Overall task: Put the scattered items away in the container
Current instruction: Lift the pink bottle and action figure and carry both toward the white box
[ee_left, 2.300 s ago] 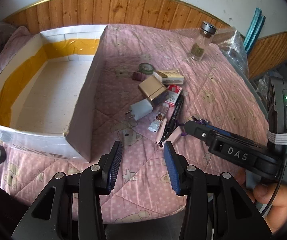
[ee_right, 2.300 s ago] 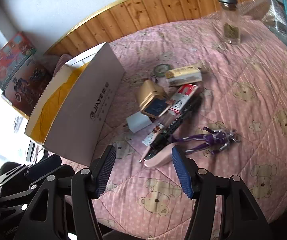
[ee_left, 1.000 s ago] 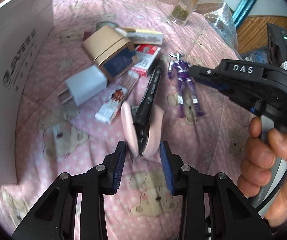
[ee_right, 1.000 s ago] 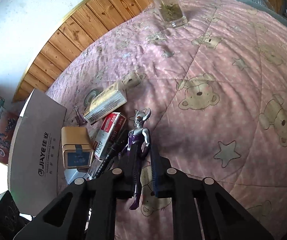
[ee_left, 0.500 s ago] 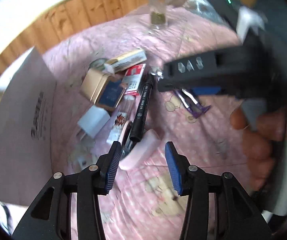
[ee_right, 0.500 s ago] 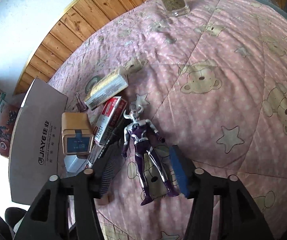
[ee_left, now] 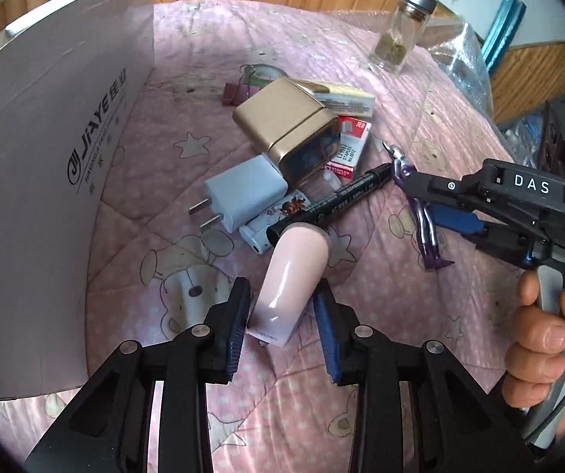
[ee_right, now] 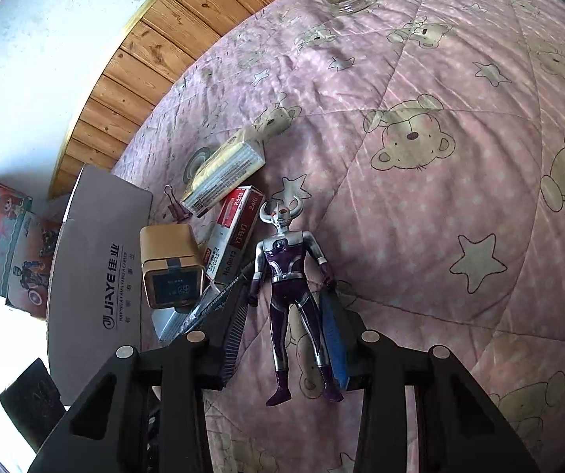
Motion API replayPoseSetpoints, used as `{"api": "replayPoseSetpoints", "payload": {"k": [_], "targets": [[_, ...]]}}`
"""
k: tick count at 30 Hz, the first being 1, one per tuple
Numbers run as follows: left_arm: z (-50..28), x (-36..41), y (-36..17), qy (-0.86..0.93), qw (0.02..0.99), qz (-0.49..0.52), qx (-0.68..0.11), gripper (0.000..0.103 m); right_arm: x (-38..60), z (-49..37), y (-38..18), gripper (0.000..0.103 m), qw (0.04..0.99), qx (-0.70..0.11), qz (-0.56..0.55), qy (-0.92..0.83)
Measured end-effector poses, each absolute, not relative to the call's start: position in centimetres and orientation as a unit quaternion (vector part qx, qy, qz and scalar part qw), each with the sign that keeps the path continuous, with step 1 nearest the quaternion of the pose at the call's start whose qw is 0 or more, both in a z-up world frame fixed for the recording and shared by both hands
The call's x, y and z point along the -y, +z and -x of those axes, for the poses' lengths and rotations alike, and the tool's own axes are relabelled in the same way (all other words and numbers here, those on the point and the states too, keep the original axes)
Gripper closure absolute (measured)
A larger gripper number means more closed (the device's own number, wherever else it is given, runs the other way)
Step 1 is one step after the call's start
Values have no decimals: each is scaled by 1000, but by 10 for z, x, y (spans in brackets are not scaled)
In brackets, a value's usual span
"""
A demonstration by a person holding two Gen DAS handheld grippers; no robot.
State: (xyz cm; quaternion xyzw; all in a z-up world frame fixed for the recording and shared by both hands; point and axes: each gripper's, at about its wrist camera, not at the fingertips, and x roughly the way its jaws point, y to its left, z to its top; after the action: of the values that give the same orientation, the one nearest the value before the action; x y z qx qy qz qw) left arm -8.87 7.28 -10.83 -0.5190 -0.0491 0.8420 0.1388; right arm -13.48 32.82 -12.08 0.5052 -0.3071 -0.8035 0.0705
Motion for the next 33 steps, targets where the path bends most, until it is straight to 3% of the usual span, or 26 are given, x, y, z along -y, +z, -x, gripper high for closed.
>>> {"api": "replayPoseSetpoints", "payload": {"k": [4, 6, 8, 33], "targets": [[97, -91, -113, 847, 132, 515, 32, 65, -327, 136, -127, 62, 62, 310, -508, -801], [98, -97, -113, 847, 125, 516, 22, 71, -324, 138, -126, 62, 64, 299, -508, -805], [96, -95, -110, 842, 123, 524, 37, 74, -324, 139, -127, 78, 69, 295, -509, -806], [42, -61, -53, 863, 112, 485, 90, 74, -307, 87, -98, 80, 103, 270, -483, -827]]}}
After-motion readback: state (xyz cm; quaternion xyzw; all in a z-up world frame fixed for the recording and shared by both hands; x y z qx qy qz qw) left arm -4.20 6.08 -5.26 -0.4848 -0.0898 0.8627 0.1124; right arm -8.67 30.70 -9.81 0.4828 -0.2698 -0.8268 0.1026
